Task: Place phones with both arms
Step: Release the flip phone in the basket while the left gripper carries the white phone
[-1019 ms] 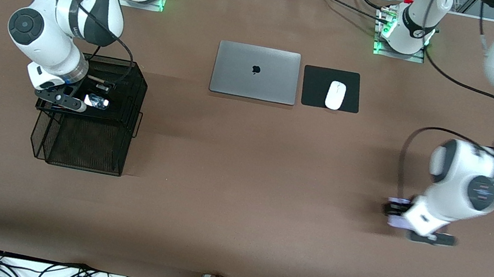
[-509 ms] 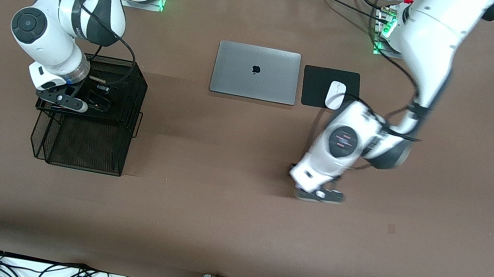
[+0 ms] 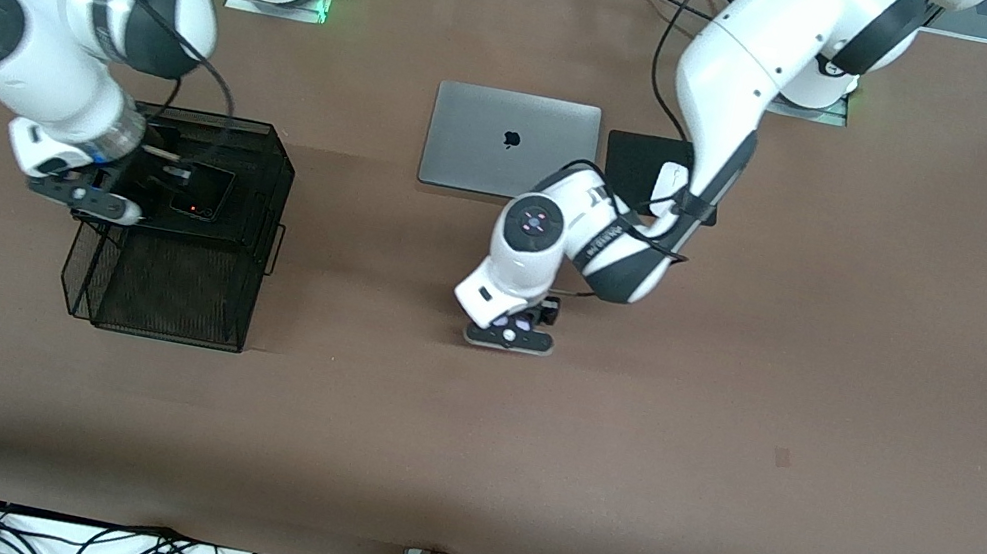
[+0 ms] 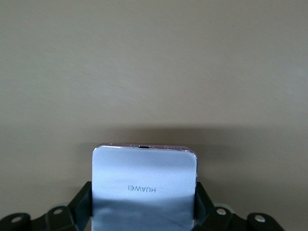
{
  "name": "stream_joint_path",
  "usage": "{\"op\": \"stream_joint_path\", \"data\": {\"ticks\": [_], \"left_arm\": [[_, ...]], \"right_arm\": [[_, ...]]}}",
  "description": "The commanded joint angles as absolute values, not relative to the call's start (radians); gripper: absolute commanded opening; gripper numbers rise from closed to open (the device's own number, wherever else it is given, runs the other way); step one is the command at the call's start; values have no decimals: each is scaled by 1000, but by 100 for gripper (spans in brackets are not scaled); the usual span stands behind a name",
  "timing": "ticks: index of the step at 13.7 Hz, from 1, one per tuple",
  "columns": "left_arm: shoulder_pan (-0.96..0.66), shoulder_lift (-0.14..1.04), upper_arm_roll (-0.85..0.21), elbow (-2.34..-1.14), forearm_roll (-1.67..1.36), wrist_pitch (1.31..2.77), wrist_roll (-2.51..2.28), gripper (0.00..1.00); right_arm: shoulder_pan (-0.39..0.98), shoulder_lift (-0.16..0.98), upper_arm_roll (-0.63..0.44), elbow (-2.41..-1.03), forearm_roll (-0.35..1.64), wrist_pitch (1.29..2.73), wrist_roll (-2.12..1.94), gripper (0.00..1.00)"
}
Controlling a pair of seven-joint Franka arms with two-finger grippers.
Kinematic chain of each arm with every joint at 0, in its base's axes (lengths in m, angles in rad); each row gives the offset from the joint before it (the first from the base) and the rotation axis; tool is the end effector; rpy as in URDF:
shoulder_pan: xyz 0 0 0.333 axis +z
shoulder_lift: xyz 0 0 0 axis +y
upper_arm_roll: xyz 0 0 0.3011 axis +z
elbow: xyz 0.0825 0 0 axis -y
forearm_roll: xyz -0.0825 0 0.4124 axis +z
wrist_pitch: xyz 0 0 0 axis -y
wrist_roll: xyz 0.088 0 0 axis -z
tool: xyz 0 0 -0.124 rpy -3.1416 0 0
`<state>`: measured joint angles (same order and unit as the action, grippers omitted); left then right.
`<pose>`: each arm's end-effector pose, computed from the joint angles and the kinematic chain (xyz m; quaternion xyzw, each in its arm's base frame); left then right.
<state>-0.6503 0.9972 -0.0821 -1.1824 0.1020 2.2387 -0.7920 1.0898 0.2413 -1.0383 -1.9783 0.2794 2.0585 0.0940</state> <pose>0.5925 -0.5054 0.1419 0.9993 0.0192 0.0275 0.0164 0.5975 0.0622 0.3536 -0.9961 0.0846 0.0161 0.0172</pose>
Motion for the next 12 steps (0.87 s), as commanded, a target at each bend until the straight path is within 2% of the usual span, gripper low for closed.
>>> {"op": "stream_joint_path", "data": {"ticks": [1,3,4,5,6,7,9,12], "left_arm": [[-736,1043,-11,-1100,91,2217,-860,0],[-741,1069,-8,-1077,91,2218,-884,0],[-752,1072,-5,-1077,92,2218,-893,9],[-767,1075,6,-1078,94,2218,-923,51],[-806,1075,40,-1086,103,2218,-971,98],[-837,1074,76,-1085,103,2218,-1003,100],[-827,1048,84,-1078,92,2192,-1003,100],[-734,964,78,-1078,87,2097,-893,100]], "right_arm": [[1065,230,-1054,-1893,265,1951,77,100],[1060,230,-1055,-1893,264,1950,77,100],[1060,230,-1055,-1893,264,1948,78,100],[1060,230,-1055,-1893,264,1950,78,100],[1060,230,-1054,-1893,264,1950,78,100],[1060,232,-1054,-1893,264,1948,80,100],[1060,232,-1054,-1893,262,1948,78,100],[1060,230,-1055,-1893,262,1948,75,100]]}}
